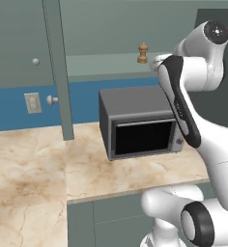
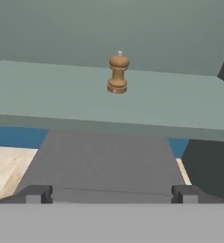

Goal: Retrieve the shaker from the cabinet and place it next the steak on a plate on the dining table.

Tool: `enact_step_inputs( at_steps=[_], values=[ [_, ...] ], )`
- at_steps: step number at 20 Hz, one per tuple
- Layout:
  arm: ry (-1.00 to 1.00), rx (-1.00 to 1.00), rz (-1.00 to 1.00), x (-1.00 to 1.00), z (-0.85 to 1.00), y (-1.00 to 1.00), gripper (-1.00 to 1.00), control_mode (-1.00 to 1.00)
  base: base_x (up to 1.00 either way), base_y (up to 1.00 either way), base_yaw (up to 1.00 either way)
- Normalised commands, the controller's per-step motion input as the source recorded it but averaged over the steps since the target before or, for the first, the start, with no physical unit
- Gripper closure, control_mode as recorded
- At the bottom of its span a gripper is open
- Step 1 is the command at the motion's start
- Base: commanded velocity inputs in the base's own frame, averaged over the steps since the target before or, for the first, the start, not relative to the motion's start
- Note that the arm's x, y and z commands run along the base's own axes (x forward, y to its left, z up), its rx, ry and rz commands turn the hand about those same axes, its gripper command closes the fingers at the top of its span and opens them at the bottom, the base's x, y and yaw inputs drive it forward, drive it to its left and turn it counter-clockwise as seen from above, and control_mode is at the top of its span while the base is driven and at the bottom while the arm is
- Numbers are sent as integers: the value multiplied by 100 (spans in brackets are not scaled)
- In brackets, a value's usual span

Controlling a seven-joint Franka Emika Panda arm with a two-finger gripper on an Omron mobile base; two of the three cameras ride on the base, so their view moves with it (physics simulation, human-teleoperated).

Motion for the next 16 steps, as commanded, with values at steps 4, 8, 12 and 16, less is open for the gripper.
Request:
enact_step_inputs(
  at_steps=[4,8,12,16],
  values=[
    [-1,0,0,28,0,3,-100,-100,0,0,0],
    [-8,0,0,32,0,0,-100,-100,0,0,0],
    [-6,0,0,37,0,0,-100,-100,0,0,0],
    [-3,0,0,38,0,0,-100,-100,0,0,0]
  ],
)
